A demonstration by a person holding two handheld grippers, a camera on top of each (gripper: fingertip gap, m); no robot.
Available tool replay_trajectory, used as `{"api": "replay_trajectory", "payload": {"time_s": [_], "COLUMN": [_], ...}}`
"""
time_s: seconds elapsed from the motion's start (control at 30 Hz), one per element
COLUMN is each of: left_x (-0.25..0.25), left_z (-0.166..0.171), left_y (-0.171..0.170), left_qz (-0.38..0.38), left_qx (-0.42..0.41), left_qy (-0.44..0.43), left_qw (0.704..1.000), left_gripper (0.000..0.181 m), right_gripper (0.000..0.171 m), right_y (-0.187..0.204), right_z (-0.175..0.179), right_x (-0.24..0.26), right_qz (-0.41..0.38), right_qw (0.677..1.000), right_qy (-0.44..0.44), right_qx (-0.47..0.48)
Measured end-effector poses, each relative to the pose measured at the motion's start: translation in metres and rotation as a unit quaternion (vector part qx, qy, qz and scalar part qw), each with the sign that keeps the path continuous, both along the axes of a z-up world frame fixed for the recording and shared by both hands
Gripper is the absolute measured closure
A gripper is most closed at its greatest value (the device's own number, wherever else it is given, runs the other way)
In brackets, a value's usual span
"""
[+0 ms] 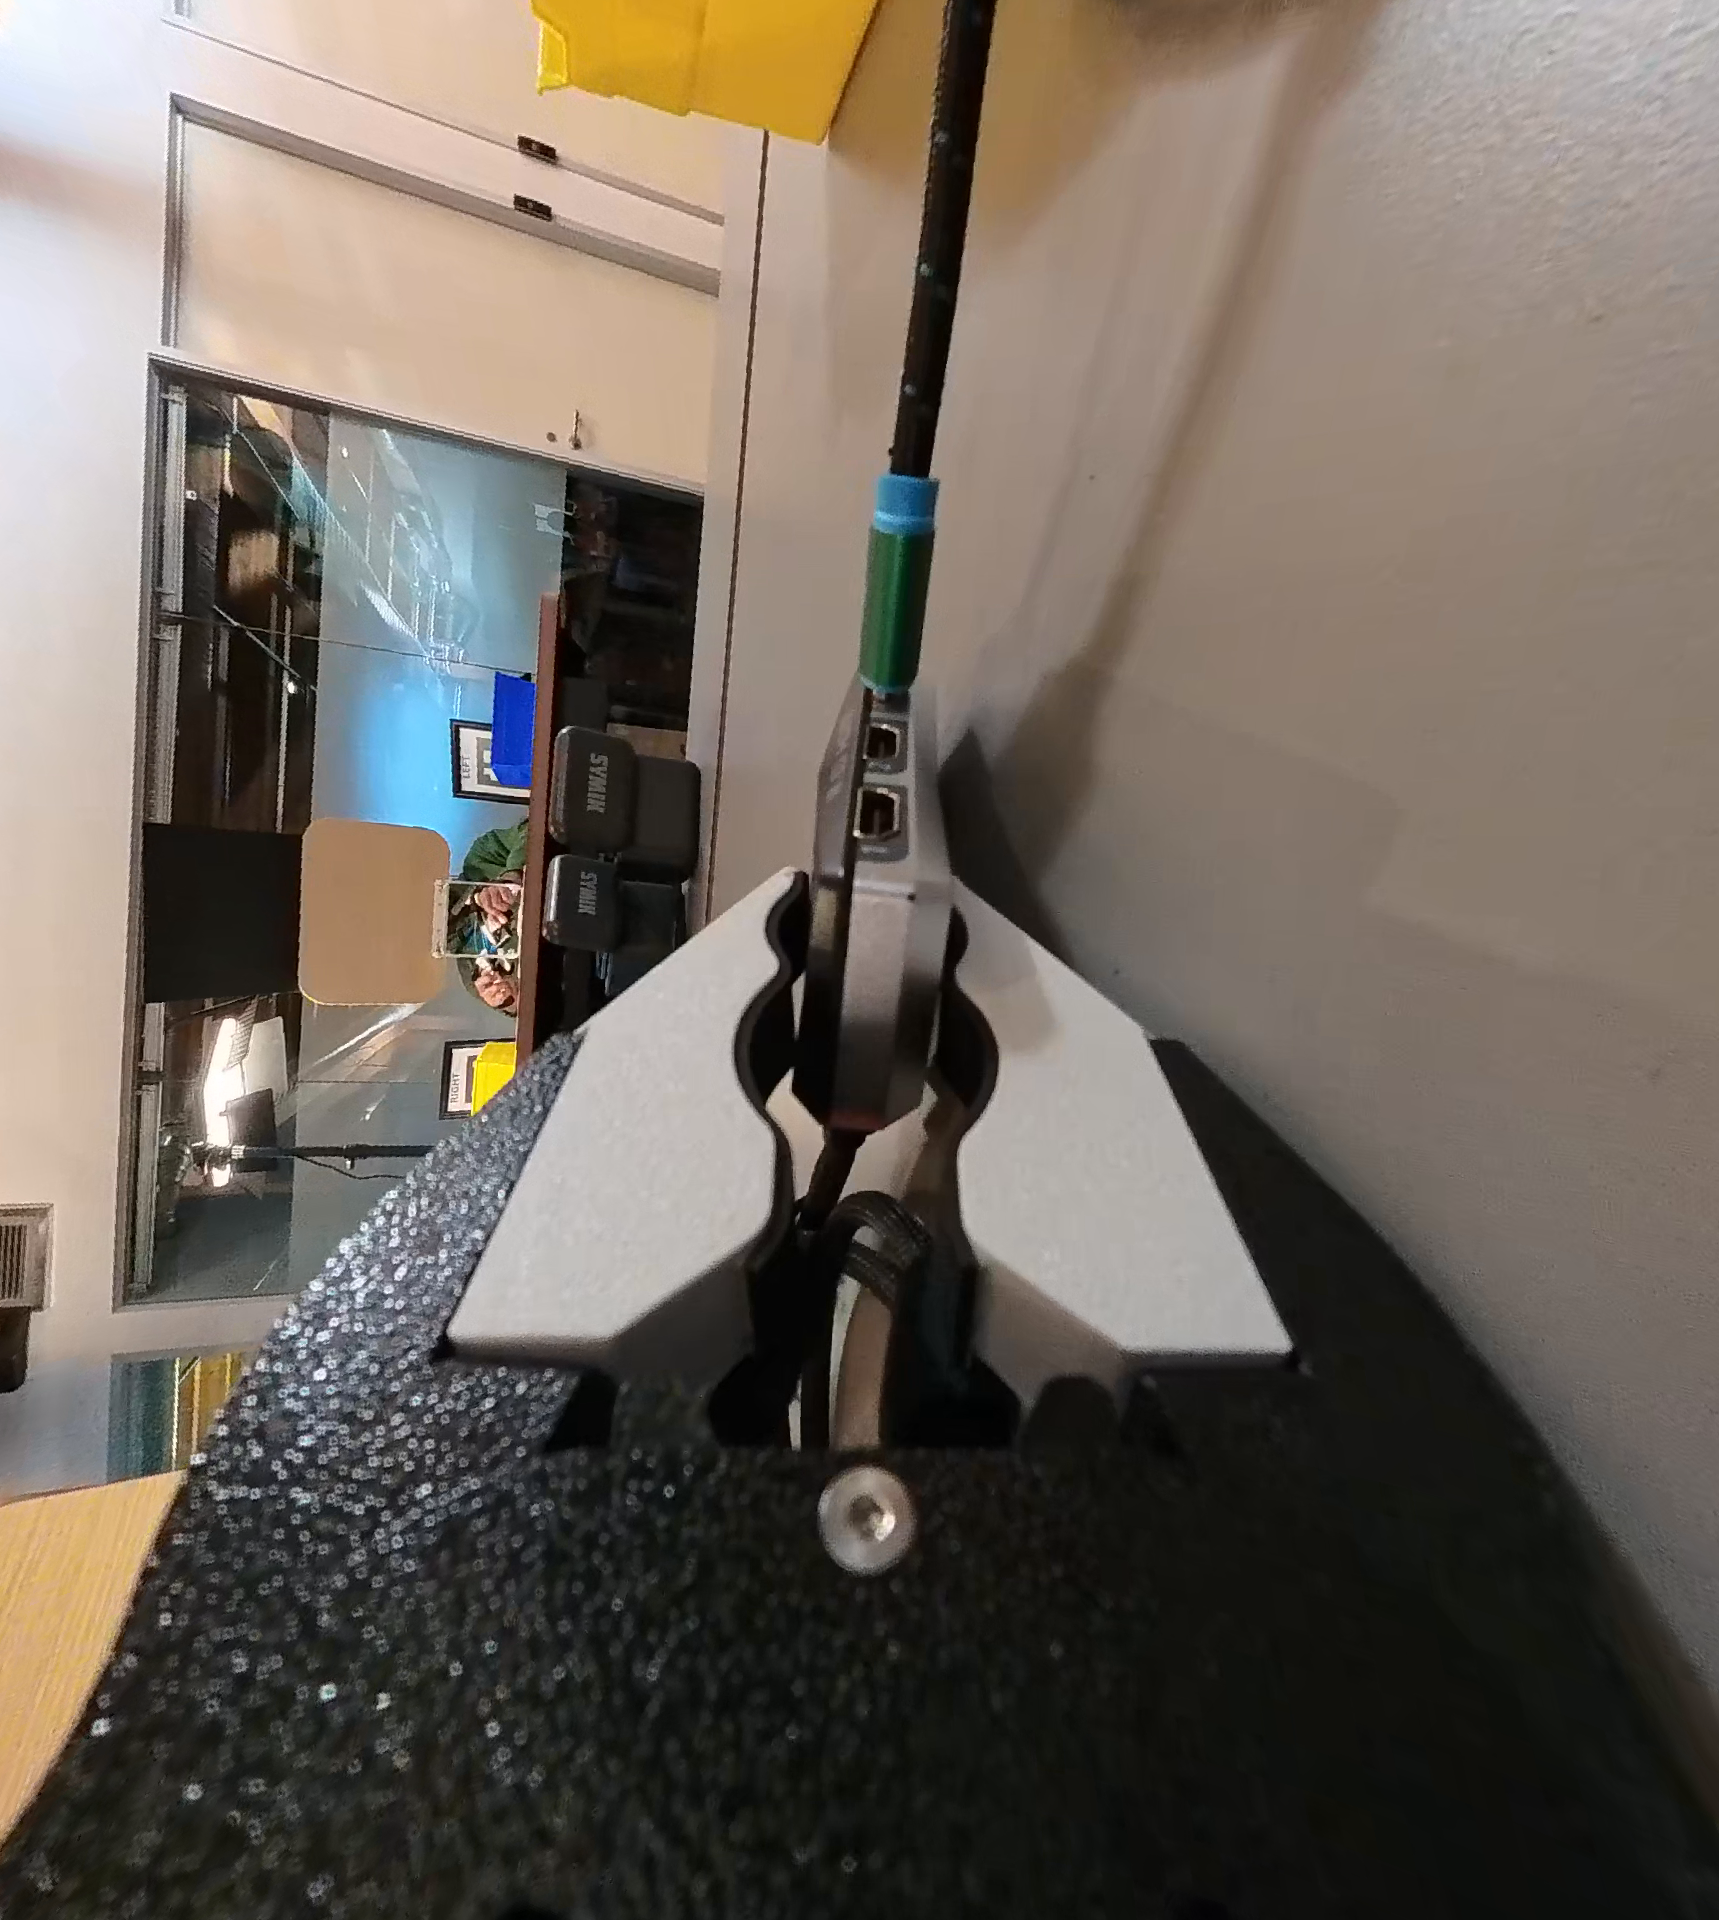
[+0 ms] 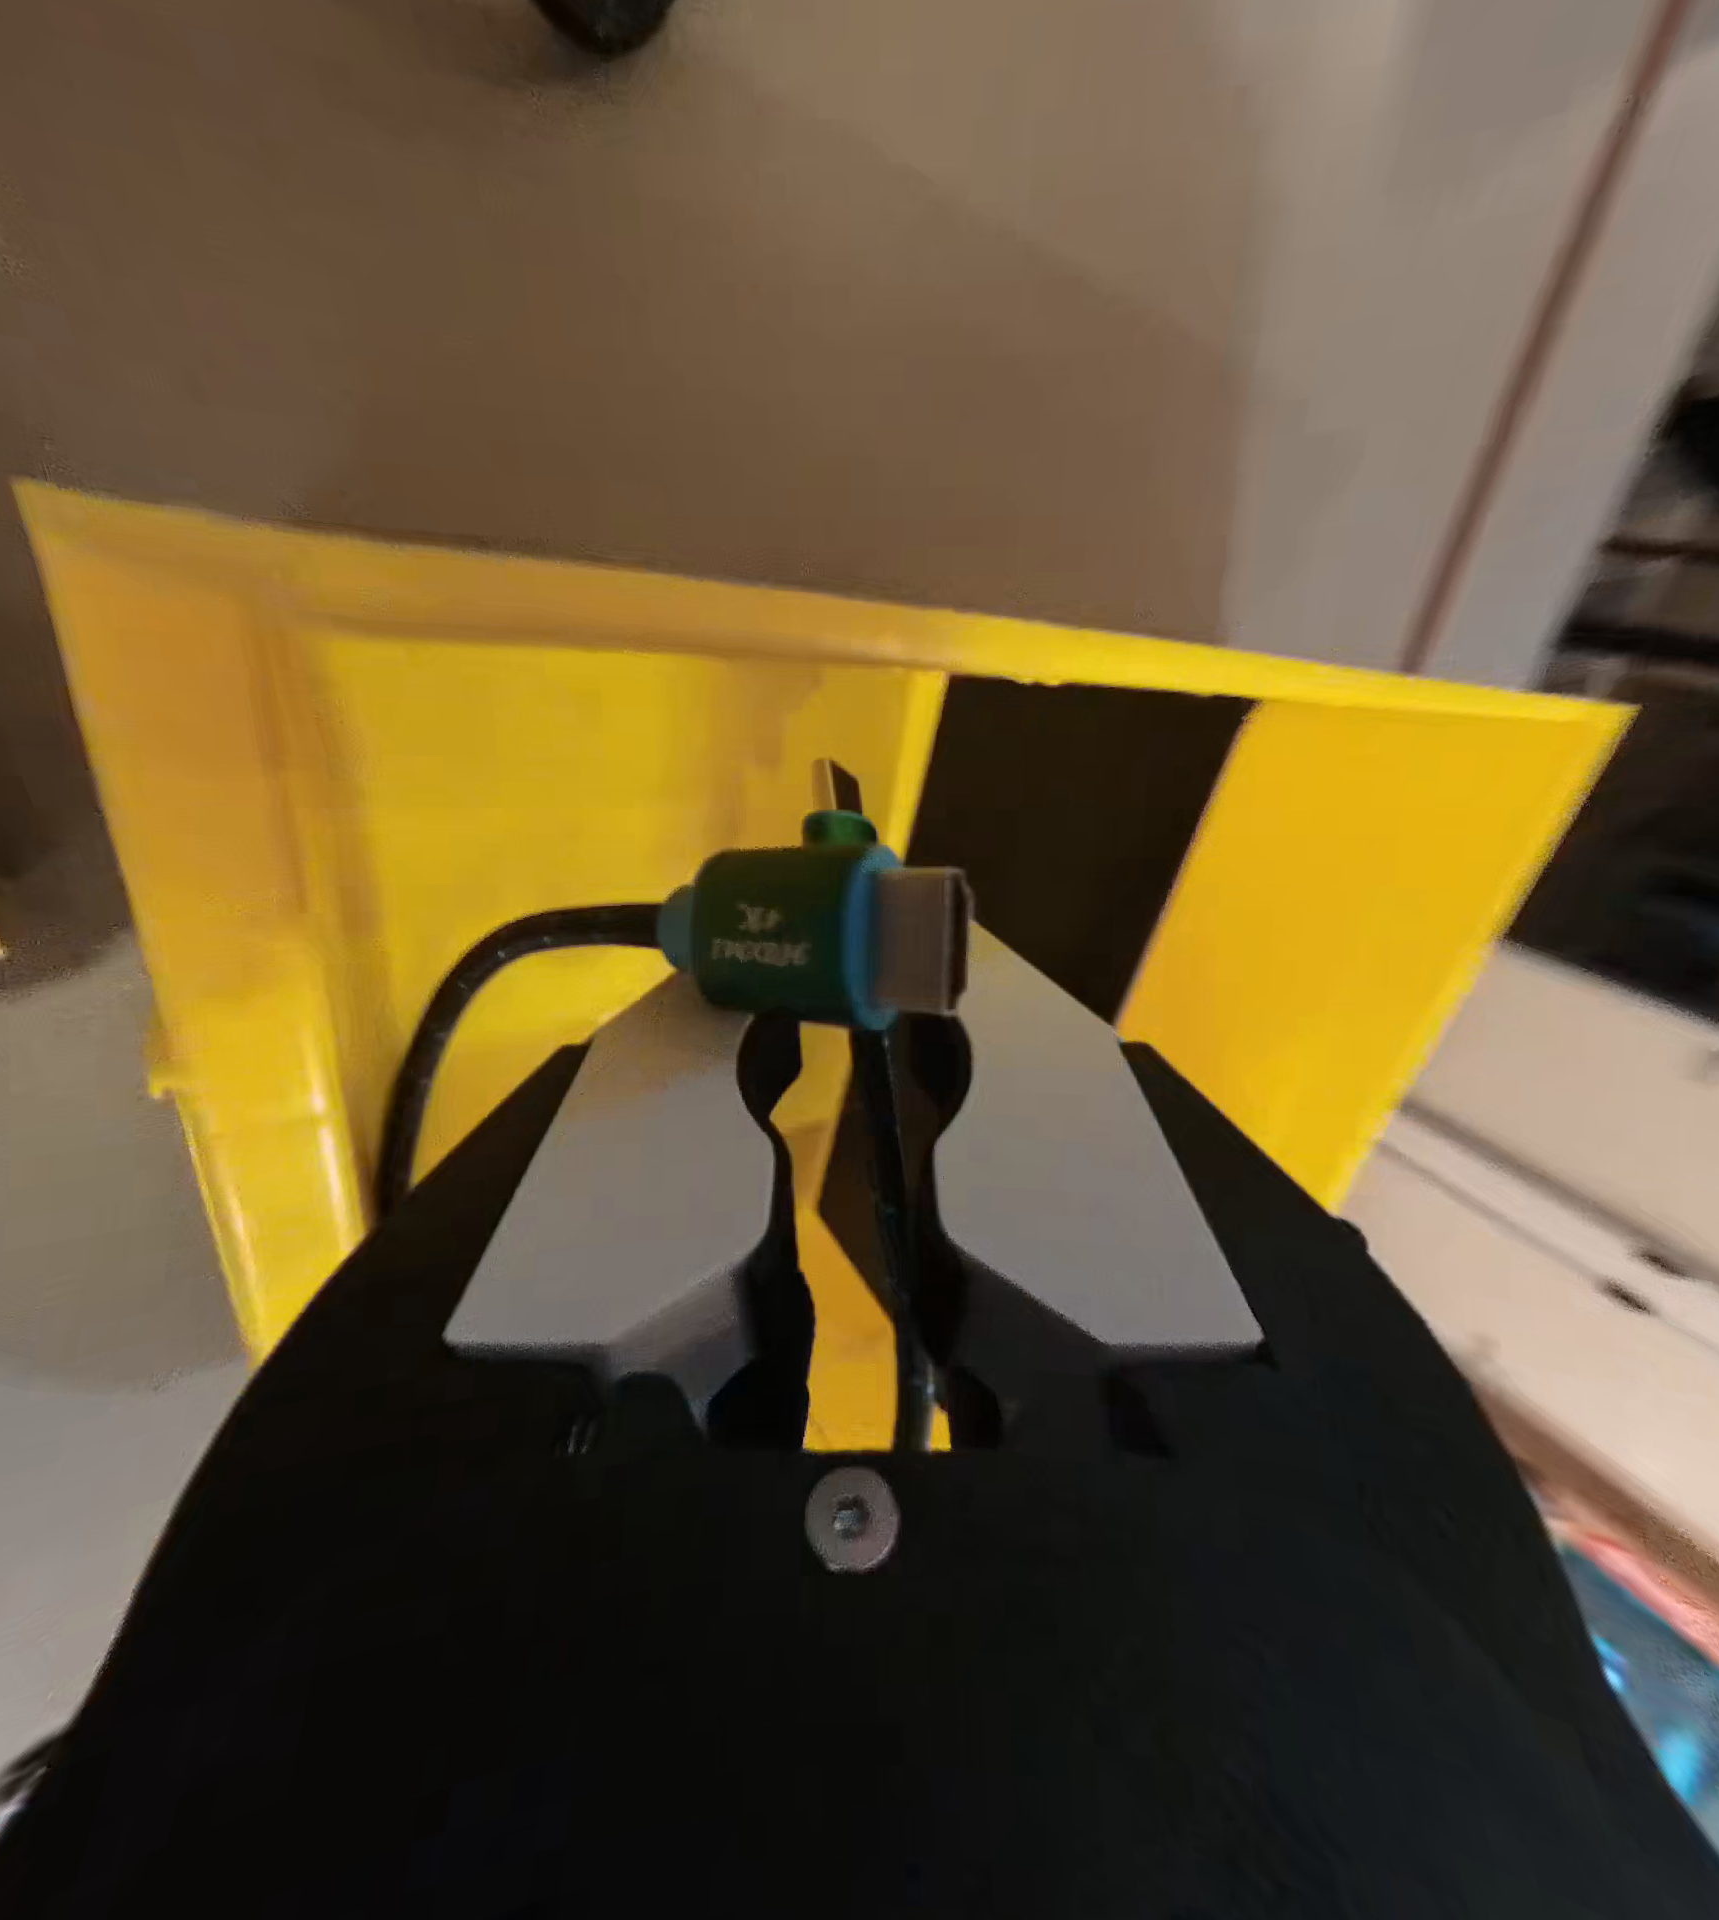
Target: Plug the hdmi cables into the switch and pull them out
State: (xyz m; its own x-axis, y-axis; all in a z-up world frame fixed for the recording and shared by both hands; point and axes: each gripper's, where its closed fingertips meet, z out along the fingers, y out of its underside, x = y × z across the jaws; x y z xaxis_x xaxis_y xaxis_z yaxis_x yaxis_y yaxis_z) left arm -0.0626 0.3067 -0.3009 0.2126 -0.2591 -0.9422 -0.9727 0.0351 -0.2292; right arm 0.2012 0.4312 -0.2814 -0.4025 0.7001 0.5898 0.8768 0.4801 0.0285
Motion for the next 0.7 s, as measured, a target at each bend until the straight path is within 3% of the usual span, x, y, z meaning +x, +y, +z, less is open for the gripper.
{"api": "replay_trajectory", "payload": {"time_s": [0.1,0.2,0.37,0.47,0.57,0.63,0.7], "left_x": [0.0,0.002,0.004,0.006,0.008,0.009,0.009], "left_z": [0.001,0.002,0.005,0.005,0.006,0.005,0.006], "left_y": [0.001,0.003,0.006,0.008,0.008,0.008,0.007], "left_qz": [-0.001,-0.002,-0.004,-0.003,0.001,0.004,0.004], "left_qx": [0.001,0.0,0.0,0.0,-0.003,-0.005,-0.007], "left_qy": [0.0,-0.003,-0.006,-0.005,-0.01,-0.012,-0.014], "left_qw": [1.0,1.0,1.0,1.0,1.0,1.0,1.0], "left_gripper": [0.161,0.161,0.162,0.161,0.161,0.161,0.161], "right_gripper": [0.156,0.149,0.129,0.124,0.124,0.124,0.12], "right_y": [0.006,0.019,0.021,0.018,-0.039,-0.095,-0.13], "right_z": [-0.018,-0.01,0.045,0.093,0.12,0.113,0.091], "right_x": [0.005,0.008,0.0,-0.001,-0.063,-0.113,-0.149], "right_qz": [-0.064,-0.12,-0.16,-0.181,-0.103,-0.014,0.036], "right_qw": [0.996,0.991,0.983,0.977,0.964,0.953,0.952], "right_qy": [-0.022,-0.019,0.066,0.109,0.245,0.299,0.303], "right_qx": [-0.057,-0.063,-0.063,0.023,-0.002,-0.039,-0.01]}}
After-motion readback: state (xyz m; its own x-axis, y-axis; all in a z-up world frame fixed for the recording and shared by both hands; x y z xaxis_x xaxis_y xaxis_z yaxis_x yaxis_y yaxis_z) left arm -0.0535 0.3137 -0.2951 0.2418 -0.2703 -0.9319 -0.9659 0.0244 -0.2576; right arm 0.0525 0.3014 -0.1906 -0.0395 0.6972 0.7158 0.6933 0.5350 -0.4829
